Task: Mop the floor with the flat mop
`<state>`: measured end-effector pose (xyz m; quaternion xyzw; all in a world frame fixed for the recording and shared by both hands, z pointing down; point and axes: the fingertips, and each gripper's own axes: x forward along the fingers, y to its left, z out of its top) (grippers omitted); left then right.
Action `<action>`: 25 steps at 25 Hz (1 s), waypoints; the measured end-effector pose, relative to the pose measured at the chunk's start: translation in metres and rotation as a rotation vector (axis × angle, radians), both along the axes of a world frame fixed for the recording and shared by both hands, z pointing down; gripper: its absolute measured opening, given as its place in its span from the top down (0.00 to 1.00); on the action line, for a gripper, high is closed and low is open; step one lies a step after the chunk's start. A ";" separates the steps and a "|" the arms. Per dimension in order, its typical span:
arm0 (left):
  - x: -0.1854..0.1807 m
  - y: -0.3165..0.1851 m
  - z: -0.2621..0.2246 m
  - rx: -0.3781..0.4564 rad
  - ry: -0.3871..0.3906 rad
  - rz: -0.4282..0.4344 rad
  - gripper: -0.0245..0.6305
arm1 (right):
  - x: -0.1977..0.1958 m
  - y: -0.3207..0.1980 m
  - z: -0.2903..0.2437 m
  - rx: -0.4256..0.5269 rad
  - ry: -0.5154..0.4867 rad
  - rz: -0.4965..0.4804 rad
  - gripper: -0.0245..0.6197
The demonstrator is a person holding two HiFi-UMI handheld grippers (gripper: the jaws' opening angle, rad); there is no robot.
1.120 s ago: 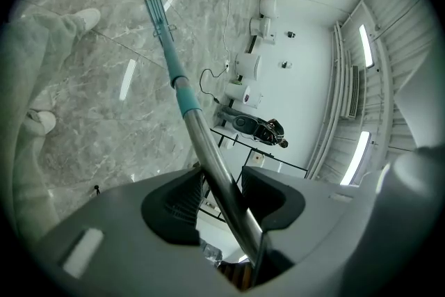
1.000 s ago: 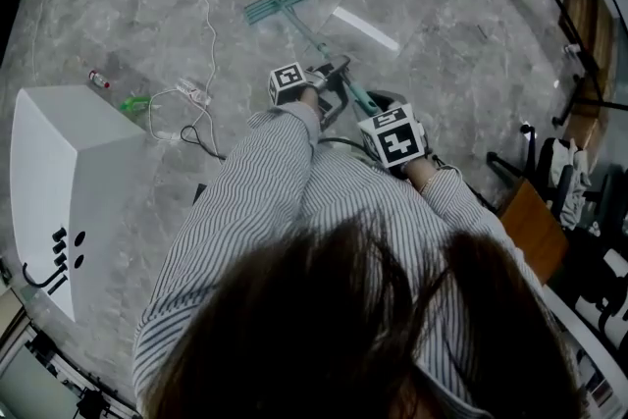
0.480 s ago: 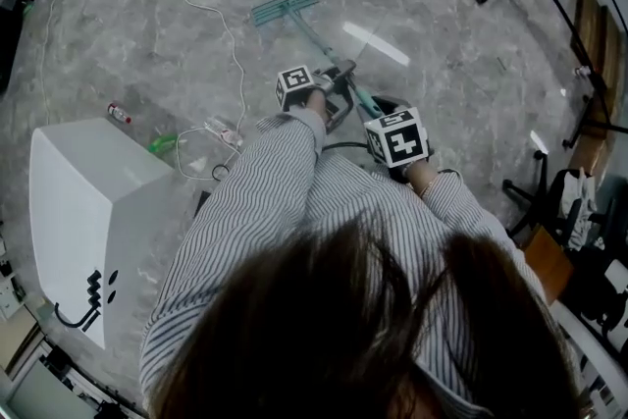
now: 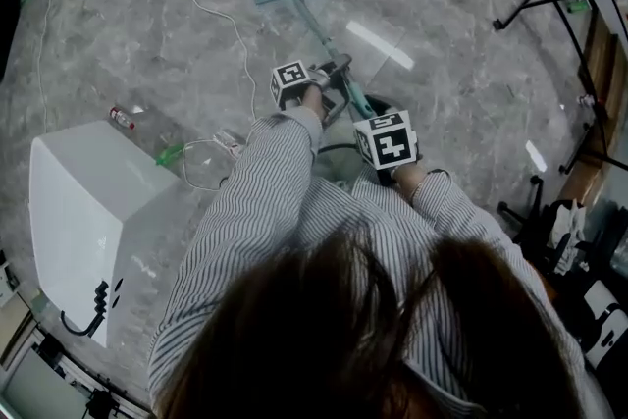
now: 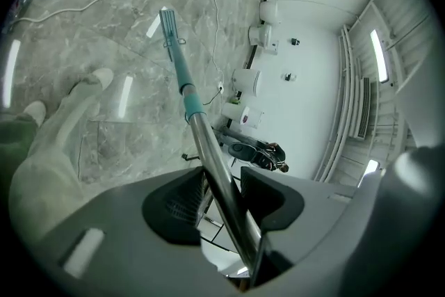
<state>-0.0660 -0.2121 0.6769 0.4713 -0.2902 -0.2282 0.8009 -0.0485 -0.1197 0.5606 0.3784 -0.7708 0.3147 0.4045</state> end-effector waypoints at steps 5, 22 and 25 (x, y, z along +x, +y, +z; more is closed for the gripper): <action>-0.039 -0.075 0.010 -0.003 -0.023 -0.013 0.71 | -0.039 -0.073 0.012 -0.007 -0.003 -0.046 0.75; -0.144 -0.339 0.015 0.007 -0.058 -0.097 0.71 | -0.139 -0.336 0.018 -0.011 -0.023 -0.114 0.75; -0.148 -0.352 0.014 0.018 -0.053 -0.105 0.71 | -0.143 -0.349 0.018 -0.010 -0.030 -0.108 0.75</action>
